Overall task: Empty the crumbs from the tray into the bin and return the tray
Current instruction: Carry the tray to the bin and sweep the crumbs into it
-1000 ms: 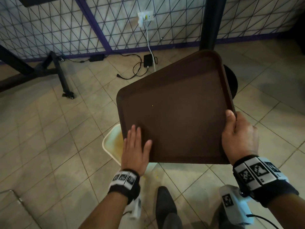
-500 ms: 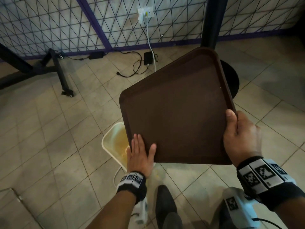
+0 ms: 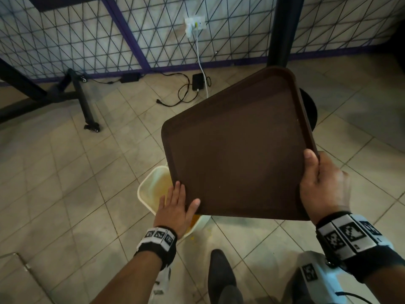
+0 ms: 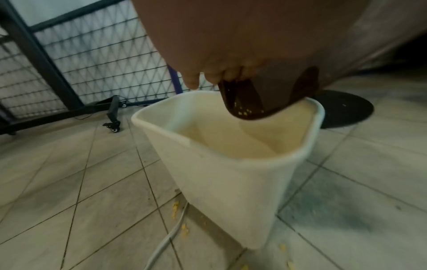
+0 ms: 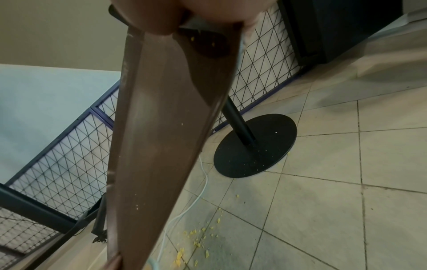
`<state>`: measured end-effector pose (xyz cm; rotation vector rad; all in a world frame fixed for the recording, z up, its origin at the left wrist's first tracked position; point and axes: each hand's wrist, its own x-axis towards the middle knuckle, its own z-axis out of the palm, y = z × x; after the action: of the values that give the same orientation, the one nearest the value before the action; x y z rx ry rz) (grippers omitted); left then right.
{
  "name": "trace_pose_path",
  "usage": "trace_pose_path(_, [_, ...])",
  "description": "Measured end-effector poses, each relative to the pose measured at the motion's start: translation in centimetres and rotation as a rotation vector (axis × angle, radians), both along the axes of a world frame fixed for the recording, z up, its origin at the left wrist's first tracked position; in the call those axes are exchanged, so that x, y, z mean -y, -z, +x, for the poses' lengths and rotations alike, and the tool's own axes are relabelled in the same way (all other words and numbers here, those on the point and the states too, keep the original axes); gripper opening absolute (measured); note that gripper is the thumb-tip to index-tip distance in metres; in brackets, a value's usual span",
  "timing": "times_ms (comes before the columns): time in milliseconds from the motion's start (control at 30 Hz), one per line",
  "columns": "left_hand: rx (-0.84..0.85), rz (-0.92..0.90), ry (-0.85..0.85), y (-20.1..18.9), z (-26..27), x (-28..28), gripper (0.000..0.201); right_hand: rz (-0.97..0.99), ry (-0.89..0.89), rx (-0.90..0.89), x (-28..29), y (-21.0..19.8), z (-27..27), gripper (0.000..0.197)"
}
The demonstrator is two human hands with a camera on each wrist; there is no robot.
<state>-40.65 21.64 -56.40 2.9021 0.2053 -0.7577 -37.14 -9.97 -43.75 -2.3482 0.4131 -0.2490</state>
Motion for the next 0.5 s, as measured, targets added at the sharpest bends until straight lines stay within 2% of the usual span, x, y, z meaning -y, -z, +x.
trace_pose_path(100, [-0.096,-0.004,0.119,0.9,-2.8,0.0,0.083,-0.009,0.011,0.023,-0.1,-0.2,0.0,0.043])
trace_pose_path(167, [-0.110,-0.056,0.134,0.9,-4.0,-0.2,0.081,-0.021,0.003,0.023,-0.1,-0.3,0.0,0.044])
trace_pose_path(367, [0.135,-0.145,0.049,-1.7,-5.2,0.1,0.085,-0.019,0.001,-0.006,-0.1,-0.3,-0.3,0.043])
trace_pose_path(500, [0.200,-0.274,0.179,-2.7,-5.5,3.9,0.072,0.000,-0.010,-0.019,-0.5,-0.5,-0.1,0.040])
